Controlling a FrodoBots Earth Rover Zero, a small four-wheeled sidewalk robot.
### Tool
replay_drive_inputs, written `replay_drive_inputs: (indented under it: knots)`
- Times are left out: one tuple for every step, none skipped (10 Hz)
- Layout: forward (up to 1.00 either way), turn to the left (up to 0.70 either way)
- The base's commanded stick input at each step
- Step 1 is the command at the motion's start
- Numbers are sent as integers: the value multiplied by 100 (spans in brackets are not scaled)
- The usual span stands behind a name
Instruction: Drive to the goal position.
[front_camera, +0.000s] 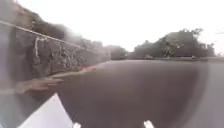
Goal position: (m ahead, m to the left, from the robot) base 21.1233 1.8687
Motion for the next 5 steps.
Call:
replay_drive_inputs:
  knots:
    - [100,-6]
    - [100,-4]
    - [100,-1]
    - [100,0]
    - [100,0]
